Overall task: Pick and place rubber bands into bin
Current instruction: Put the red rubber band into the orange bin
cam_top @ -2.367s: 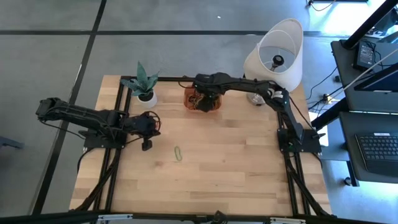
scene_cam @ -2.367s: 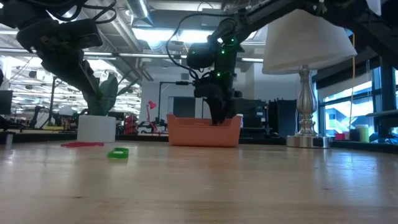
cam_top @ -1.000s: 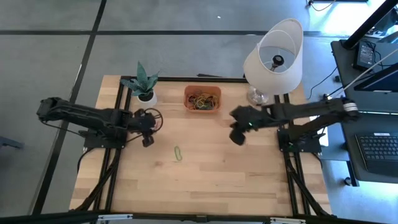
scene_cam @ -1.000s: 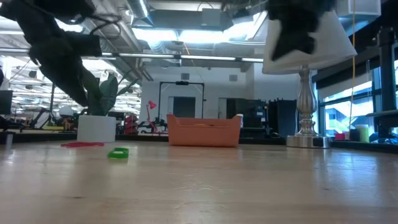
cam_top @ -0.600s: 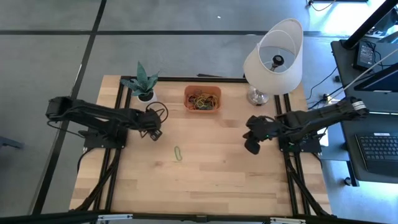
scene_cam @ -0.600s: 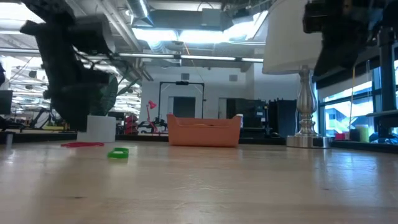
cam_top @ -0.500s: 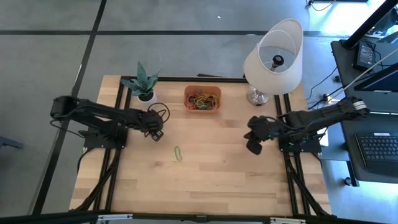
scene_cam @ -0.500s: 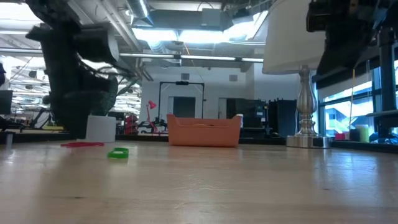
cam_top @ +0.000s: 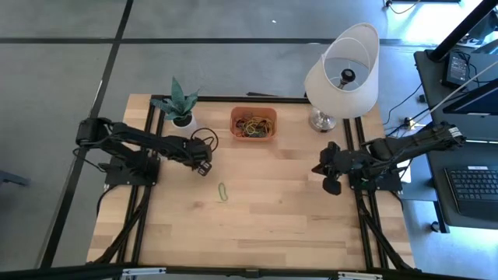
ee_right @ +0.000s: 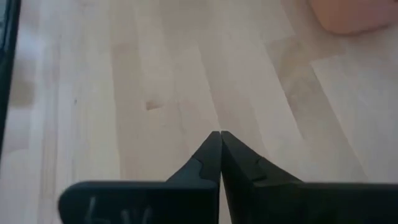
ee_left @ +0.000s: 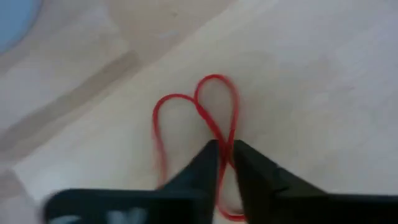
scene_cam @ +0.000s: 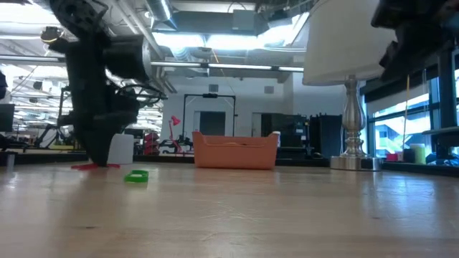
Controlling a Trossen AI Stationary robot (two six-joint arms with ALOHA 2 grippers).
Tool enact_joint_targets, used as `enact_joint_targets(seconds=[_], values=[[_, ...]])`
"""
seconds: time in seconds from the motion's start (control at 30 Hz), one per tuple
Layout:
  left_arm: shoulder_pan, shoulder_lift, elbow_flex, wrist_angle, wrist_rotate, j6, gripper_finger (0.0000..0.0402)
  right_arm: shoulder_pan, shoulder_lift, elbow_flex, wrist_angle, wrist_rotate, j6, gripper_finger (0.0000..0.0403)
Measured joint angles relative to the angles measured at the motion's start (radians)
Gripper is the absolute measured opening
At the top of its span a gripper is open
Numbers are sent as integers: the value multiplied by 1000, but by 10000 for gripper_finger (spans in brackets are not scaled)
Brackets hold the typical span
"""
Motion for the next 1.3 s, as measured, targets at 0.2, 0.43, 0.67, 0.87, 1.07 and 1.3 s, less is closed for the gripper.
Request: enact_joint_targets(seconds=[0.2,0.43,0.67,0.87,1.07,1.3], values=[[-7,-13,121,-97,-3,50,3,3,-177,-180,81,9,78,11],[-7,-14,331,-232,-68,117,2,3,-333,-330,230,2,109,12],[23,30,592,-337,-160,282,2,3,-365,-389,250,2,105,12],[91,185,877,-394,-169,489,2,3,-365,-417,247,2,106,12],[173,399,1130,-396,-135,670,2,3,-365,-418,249,2,107,12],[255,624,1233,-394,-56,775,2,3,-365,-418,249,3,149,12]])
